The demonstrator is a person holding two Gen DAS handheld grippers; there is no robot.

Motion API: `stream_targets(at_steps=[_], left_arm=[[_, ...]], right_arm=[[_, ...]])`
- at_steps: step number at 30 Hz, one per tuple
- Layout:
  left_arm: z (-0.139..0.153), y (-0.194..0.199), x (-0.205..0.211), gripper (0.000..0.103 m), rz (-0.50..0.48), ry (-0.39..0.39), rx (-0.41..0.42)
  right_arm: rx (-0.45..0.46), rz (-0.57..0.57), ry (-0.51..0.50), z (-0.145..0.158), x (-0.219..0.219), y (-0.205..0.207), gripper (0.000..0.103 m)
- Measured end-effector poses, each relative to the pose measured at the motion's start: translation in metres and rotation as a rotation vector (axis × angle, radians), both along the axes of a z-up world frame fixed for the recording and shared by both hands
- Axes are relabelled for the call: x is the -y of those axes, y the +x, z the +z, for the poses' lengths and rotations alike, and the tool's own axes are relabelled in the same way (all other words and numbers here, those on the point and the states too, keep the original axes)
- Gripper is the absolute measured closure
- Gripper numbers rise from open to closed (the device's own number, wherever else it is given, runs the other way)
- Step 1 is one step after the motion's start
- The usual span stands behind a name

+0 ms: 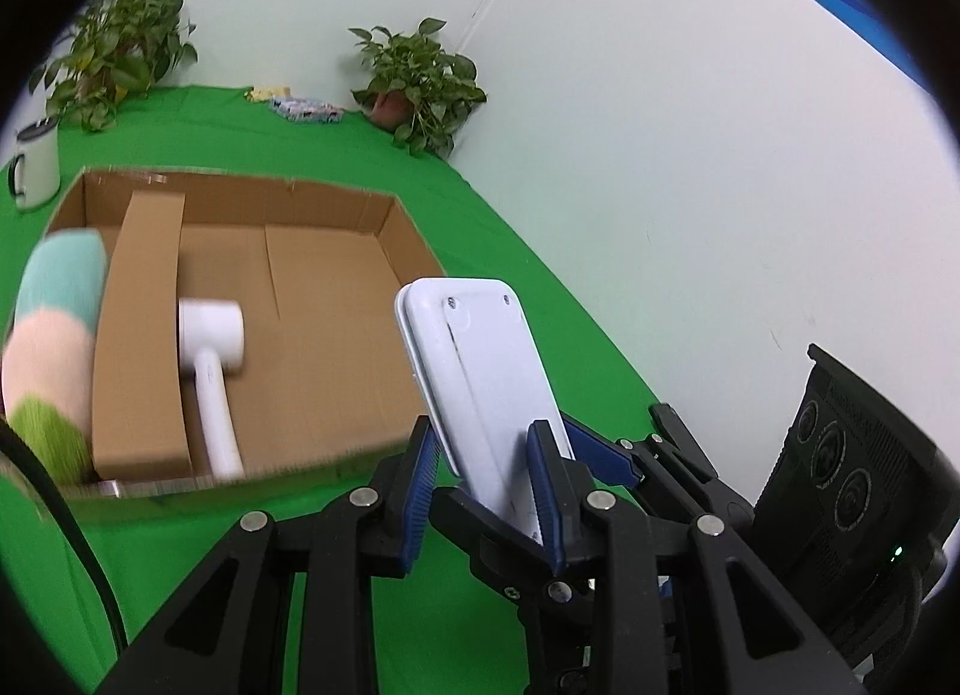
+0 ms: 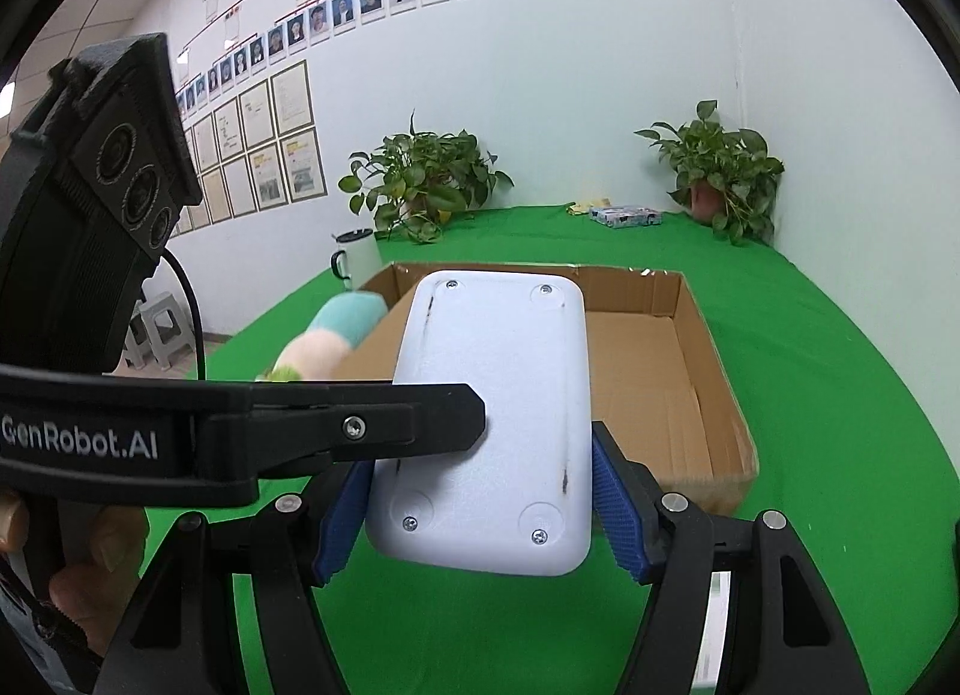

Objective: Organize objects
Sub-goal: 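Lift the white device with the right gripper and carry it over the box, then lower the white device into the box beside the hair dryer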

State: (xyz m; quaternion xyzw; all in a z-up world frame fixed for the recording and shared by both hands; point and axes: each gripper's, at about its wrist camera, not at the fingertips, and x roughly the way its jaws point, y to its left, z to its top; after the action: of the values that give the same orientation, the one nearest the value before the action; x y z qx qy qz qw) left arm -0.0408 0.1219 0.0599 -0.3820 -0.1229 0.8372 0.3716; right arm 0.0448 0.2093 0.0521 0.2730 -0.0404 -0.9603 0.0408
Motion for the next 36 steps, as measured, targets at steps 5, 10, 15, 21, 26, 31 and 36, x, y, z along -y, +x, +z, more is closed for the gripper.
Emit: stream_targets(at_steps=[5,10,15,21,26,31,36], left_arm=[[0.018,-0.039,-0.008,0.074,0.014,-0.013,-0.026],[0.024,-0.076,-0.014,0.074,0.003,-0.051,-0.001],[0.012,-0.108,-0.014,0.074,0.002,-0.090,0.072],[-0.016,-0.120,-0.017,0.075,0.013,-0.178,0.113],[-0.051,-0.129,-0.015,0.075,0.022,-0.204,0.198],[-0.072,-0.137,-0.017,0.075,0.039,-0.242,0.259],[-0.089,-0.145,-0.023,0.076,0.041,-0.285,0.302]], right_arm=[[-0.016,-0.029,-0.015,0.023,-0.010,-0.036,0.038],[0.009,-0.043,-0.049,0.036,-0.024,-0.079,0.038],[0.096,-0.043,-0.087,0.028,-0.033,-0.125,0.038],[0.198,-0.037,-0.115,-0.004,-0.031,-0.156,0.039],[0.286,-0.020,-0.177,-0.043,-0.032,-0.168,0.039],[0.359,-0.005,-0.221,-0.078,-0.035,-0.175,0.039],[0.420,-0.001,-0.245,-0.106,-0.036,-0.183,0.039]])
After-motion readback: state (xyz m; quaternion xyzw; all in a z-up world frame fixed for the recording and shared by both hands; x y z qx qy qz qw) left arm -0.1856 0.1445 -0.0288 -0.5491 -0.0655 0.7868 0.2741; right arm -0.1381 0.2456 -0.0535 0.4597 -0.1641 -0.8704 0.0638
